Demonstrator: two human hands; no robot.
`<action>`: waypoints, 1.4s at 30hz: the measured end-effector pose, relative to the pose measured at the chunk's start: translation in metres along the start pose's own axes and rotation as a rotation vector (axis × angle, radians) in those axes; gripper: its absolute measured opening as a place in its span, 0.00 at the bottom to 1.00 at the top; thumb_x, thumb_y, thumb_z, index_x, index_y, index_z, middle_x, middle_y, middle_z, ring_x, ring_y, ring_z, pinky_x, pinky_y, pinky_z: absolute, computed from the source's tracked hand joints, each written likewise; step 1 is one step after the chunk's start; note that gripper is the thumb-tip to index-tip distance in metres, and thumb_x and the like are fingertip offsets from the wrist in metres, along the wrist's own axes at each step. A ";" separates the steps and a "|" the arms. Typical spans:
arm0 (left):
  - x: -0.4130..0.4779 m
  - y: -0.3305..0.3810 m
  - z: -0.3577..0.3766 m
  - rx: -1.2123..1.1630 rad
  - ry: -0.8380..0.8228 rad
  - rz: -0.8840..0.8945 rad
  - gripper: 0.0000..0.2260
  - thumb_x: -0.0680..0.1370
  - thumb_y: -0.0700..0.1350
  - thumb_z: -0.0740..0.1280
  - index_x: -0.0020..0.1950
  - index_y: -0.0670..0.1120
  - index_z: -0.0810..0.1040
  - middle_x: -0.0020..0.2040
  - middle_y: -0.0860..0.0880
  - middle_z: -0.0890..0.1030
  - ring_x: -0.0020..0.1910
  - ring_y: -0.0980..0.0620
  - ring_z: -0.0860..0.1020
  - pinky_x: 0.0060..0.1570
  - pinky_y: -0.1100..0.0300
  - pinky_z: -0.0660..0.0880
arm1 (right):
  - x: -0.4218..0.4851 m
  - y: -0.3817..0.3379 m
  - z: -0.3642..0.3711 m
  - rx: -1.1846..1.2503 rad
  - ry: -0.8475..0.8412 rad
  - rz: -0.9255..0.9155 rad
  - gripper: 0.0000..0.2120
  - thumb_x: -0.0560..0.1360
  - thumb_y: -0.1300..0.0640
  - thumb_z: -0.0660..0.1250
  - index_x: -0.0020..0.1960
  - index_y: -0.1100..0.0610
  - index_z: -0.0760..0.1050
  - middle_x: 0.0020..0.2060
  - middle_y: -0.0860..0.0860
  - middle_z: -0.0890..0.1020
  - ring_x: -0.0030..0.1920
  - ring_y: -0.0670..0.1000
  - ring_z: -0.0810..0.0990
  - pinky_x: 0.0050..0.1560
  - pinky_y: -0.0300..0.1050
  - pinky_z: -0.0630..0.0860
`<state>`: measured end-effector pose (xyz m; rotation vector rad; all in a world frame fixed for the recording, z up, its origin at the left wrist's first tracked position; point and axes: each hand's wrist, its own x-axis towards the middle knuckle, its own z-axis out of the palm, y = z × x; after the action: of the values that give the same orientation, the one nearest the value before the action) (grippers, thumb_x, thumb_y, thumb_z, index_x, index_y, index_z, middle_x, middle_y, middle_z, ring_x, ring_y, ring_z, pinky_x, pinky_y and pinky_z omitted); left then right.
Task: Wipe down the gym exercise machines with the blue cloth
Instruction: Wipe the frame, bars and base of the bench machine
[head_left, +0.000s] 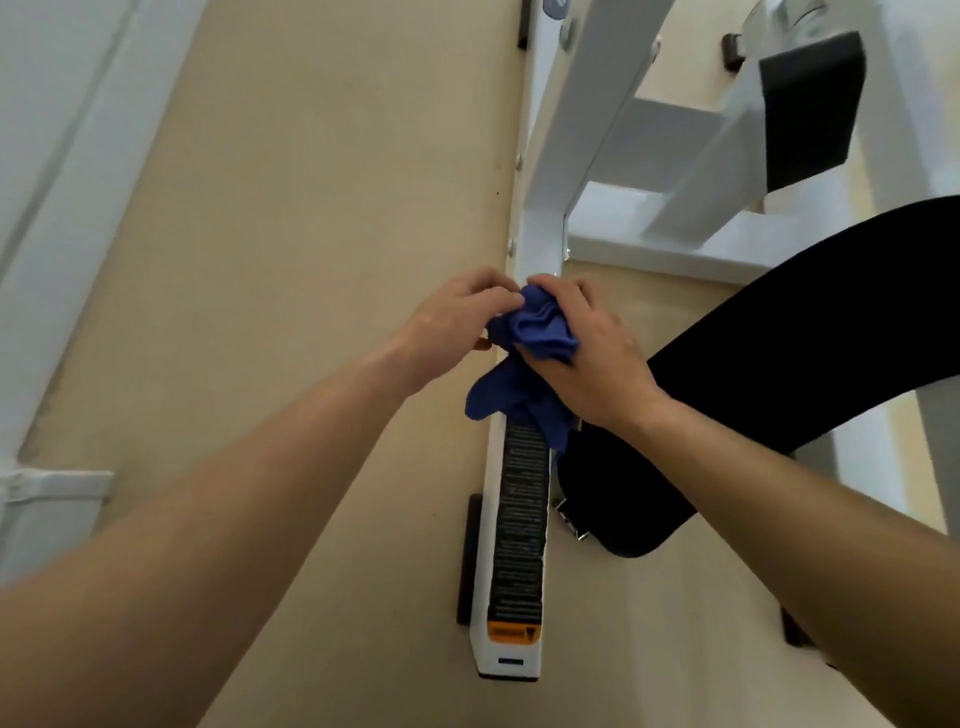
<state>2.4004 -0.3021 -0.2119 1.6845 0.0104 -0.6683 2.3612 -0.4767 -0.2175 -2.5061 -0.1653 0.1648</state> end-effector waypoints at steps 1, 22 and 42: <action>0.001 -0.005 -0.002 -0.063 -0.019 -0.003 0.09 0.78 0.48 0.63 0.56 0.48 0.77 0.50 0.48 0.81 0.49 0.52 0.78 0.53 0.56 0.75 | 0.003 0.003 0.003 0.012 0.029 -0.001 0.23 0.75 0.48 0.70 0.68 0.48 0.70 0.56 0.48 0.74 0.52 0.50 0.75 0.50 0.44 0.72; -0.002 -0.032 0.003 -0.058 0.244 -0.040 0.08 0.79 0.51 0.68 0.51 0.47 0.80 0.47 0.50 0.84 0.46 0.52 0.83 0.49 0.56 0.80 | 0.021 0.029 -0.006 0.505 0.298 0.531 0.27 0.70 0.35 0.61 0.42 0.61 0.75 0.36 0.61 0.78 0.36 0.54 0.76 0.41 0.69 0.78; -0.019 -0.063 0.064 0.452 0.420 0.244 0.20 0.81 0.43 0.60 0.74 0.47 0.68 0.67 0.51 0.76 0.62 0.54 0.75 0.61 0.59 0.72 | -0.058 0.012 0.041 0.253 0.179 0.380 0.19 0.79 0.57 0.61 0.69 0.53 0.66 0.65 0.47 0.71 0.63 0.44 0.71 0.60 0.38 0.72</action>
<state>2.3350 -0.3383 -0.2654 2.1937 -0.0509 -0.1255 2.2987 -0.4715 -0.2530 -2.2607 0.3839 0.1065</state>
